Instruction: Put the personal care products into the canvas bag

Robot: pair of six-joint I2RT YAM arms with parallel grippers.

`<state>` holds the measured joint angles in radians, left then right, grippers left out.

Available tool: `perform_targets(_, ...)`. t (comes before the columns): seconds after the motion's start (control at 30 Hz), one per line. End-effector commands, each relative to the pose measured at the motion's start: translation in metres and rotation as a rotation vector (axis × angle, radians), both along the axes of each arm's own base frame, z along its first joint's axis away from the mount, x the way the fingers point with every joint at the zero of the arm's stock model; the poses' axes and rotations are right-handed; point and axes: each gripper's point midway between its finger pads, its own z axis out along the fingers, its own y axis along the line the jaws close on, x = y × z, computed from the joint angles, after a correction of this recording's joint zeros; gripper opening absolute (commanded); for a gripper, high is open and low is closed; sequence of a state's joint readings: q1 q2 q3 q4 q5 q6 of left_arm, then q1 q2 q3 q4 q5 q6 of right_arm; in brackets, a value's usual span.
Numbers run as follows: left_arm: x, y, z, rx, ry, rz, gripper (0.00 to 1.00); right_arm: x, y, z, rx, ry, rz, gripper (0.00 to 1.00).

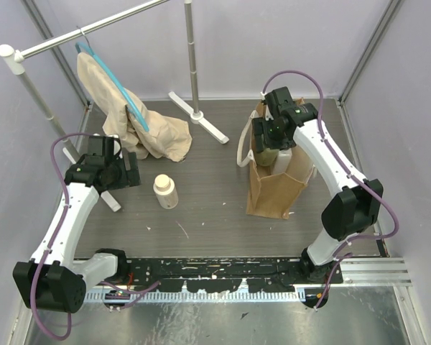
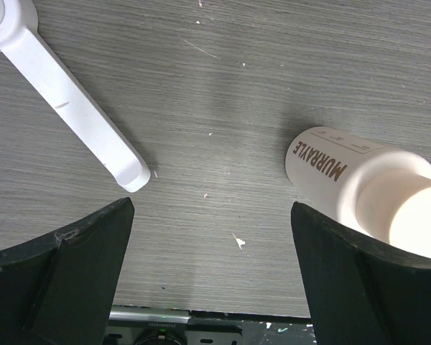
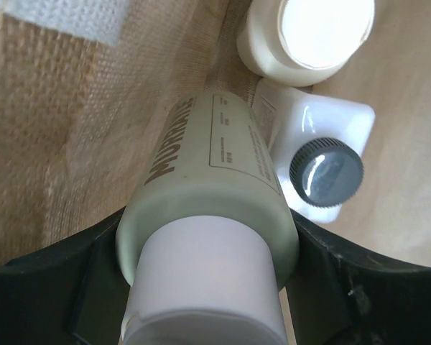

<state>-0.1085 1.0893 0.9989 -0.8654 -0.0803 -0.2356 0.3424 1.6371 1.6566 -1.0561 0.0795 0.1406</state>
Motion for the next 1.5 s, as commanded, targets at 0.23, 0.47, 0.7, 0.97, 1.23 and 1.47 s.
perform_targets(0.23, 0.002, 0.001, 0.007, 0.005, -0.032, -0.007, 0.98, 0.03, 0.002, -0.021, -0.017, -0.033, 0.007, 0.01)
perform_targets(0.47, 0.002, 0.002, 0.008, 0.006, -0.035, -0.005, 0.98, 0.029, -0.002, -0.045, -0.04, 0.023, 0.008, 0.01)
perform_targets(0.7, 0.003, 0.002, 0.008, 0.006, -0.031, -0.004, 0.98, 0.028, -0.003, -0.067, -0.049, 0.07, 0.013, 0.01)
perform_targets(0.97, 0.003, 0.001, 0.009, 0.005, -0.03, -0.007, 0.98, 0.023, 0.0, -0.089, -0.045, 0.127, 0.029, 0.21)
perform_targets(1.23, 0.005, 0.0, 0.014, 0.002, -0.038, -0.006, 0.98, 0.025, 0.0, -0.07, -0.038, 0.088, 0.03, 0.8)
perform_targets(1.47, 0.008, -0.002, 0.019, -0.011, -0.051, -0.013, 0.98, 0.031, 0.0, -0.024, -0.023, 0.012, 0.026, 0.92)
